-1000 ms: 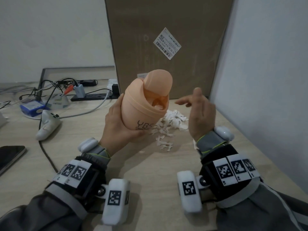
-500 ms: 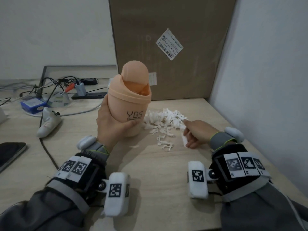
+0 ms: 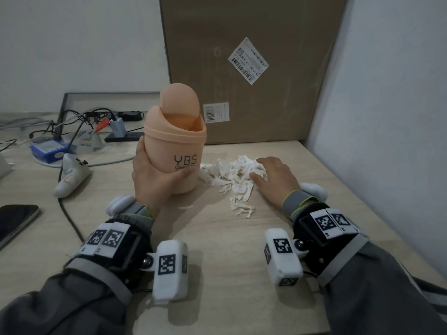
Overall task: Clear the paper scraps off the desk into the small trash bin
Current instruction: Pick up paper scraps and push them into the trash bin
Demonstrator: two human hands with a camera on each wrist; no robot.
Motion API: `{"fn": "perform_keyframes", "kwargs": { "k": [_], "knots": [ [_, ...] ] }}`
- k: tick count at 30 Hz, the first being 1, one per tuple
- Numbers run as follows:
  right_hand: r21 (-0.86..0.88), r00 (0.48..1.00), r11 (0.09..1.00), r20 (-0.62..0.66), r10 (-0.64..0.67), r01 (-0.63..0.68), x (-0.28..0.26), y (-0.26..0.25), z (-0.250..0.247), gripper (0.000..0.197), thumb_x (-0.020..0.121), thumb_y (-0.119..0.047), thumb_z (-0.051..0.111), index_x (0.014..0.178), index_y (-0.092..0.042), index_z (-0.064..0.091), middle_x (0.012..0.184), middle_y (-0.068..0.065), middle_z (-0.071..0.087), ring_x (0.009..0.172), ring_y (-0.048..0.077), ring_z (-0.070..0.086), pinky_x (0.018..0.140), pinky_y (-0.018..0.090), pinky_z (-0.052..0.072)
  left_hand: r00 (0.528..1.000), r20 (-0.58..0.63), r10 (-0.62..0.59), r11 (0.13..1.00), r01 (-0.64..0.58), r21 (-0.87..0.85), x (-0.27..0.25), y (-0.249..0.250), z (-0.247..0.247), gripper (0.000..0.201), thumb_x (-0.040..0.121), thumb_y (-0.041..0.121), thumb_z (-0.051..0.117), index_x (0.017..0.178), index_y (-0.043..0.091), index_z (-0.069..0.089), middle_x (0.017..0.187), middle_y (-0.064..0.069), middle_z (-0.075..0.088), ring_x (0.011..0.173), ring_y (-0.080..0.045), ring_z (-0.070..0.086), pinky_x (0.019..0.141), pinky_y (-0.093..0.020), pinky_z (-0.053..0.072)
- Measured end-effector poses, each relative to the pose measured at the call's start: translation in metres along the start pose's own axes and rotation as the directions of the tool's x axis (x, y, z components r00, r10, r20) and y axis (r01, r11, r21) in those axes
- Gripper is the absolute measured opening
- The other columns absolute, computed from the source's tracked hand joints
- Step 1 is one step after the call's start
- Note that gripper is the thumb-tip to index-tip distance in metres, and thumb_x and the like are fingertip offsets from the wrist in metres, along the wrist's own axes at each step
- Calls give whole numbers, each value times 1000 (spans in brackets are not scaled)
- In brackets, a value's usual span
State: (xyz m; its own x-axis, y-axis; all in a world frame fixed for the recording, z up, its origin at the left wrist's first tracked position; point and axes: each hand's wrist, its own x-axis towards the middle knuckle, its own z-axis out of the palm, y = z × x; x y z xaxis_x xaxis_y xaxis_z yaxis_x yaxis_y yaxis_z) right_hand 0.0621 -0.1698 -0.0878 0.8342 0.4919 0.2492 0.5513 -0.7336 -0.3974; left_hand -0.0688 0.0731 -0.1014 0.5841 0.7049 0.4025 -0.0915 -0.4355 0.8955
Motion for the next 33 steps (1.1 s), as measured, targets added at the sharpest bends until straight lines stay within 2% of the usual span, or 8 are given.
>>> {"fn": "perform_keyframes", "kwargs": {
  "k": [3,6,12,17,21,25,28,33],
  "knots": [
    [-86,989,996,143,27,-15,2,-3,3,51,95,-45,42,141,-23,35,147,3,37,133,31,31,106,42,31,1000,9,0,1000,0,1,0,-1,0,138,39,67,90,157,39,25,151,2,47,137,-25,50,111,-58,46],
    [-152,976,988,217,15,19,3,-2,5,44,93,-39,47,135,-24,43,140,4,46,128,31,35,103,40,35,1000,13,2,1000,-2,2,0,0,1,138,39,66,90,157,38,25,151,2,47,137,-25,50,111,-57,46],
    [-46,998,999,71,3,0,-1,-7,-1,21,90,-11,51,103,-12,68,113,10,64,105,27,57,88,31,45,1000,27,5,1000,-5,11,-2,3,1,137,39,64,89,157,41,25,151,2,46,138,-26,48,112,-58,45],
    [55,988,998,-149,33,-25,-1,-7,-9,19,88,-12,57,97,-13,74,102,8,72,96,27,63,82,30,50,999,36,40,997,-43,68,-2,2,0,133,41,64,91,155,45,26,148,2,48,137,-28,48,109,-61,46],
    [271,892,957,-450,33,102,-3,-8,-17,14,82,-8,62,87,-11,75,90,8,73,85,23,65,75,24,46,993,69,100,986,-108,124,-5,8,1,133,41,67,87,156,41,26,150,2,47,138,-27,46,111,-60,44],
    [333,764,903,-645,8,271,-8,-15,-25,11,80,-6,66,84,-11,75,81,6,70,70,10,56,64,2,36,978,135,161,971,-181,154,-10,16,3,135,41,68,84,158,36,26,151,1,47,138,-26,47,112,-59,44],
    [351,694,856,-719,-12,379,-13,-25,-29,12,79,-5,65,83,-12,74,78,3,68,67,7,57,65,10,44,962,200,188,960,-223,169,-10,18,6,137,42,68,86,159,35,24,152,0,46,138,-25,46,112,-58,44],
    [324,620,799,-781,-75,506,-21,-39,-35,12,79,-3,65,85,-9,74,79,4,69,70,14,63,65,30,54,916,330,227,947,-286,143,-16,24,11,137,43,65,87,160,36,21,152,0,41,139,-26,43,111,-59,43]
  ]
}}
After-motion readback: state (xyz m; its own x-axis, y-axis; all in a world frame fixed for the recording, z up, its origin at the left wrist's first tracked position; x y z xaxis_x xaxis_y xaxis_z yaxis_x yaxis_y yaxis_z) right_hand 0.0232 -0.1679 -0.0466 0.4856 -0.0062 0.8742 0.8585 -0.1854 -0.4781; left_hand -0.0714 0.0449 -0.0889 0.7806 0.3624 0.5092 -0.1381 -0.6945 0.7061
